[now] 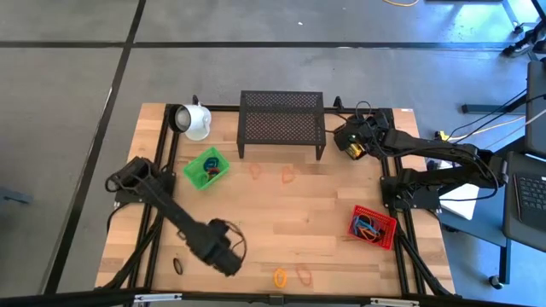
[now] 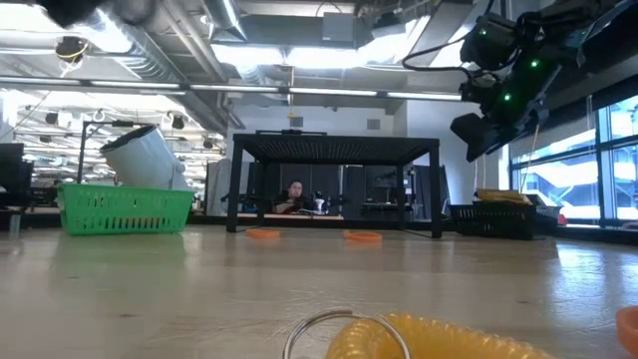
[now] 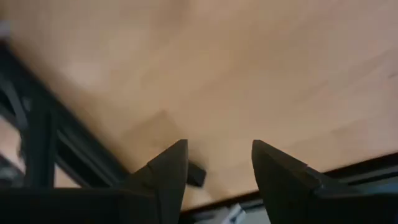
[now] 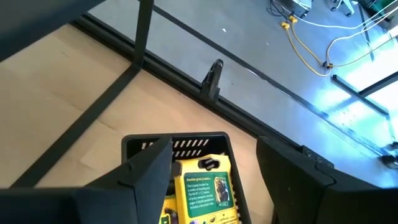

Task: Pick & Place Office Desk Supplies
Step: Put the black rubber band into the red bin

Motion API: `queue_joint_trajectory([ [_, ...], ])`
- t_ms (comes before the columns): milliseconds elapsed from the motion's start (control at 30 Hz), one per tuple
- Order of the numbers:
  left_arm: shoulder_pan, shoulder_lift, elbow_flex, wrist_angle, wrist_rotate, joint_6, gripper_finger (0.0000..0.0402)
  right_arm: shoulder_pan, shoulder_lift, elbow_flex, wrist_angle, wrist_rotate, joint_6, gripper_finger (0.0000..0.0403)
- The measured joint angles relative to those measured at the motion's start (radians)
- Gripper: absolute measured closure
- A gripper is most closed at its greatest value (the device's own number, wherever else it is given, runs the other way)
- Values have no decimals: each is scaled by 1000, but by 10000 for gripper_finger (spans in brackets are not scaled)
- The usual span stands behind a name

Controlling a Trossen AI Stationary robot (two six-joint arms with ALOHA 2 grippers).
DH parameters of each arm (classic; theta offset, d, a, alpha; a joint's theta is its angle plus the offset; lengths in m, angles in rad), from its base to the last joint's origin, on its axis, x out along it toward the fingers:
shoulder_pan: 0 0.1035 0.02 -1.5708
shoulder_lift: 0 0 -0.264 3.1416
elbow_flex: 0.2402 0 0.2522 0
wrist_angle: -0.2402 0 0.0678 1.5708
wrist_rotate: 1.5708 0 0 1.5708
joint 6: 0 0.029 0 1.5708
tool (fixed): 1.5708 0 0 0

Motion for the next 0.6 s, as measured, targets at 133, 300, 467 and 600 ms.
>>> queue_joint_trajectory([
  [133, -70, 0, 0, 0, 43, -169, 227, 6, 0, 0, 1, 0, 0, 167],
  [300, -157, 0, 0, 18, 43, -396, 227, 6, 0, 0, 7, 0, 0, 167],
  [467, -229, 0, -24, 71, 39, -563, 228, 6, 0, 0, 16, 2, 24, 167],
  [600, -266, 0, -89, 186, 40, -631, 229, 6, 0, 0, 19, 3, 27, 167],
])
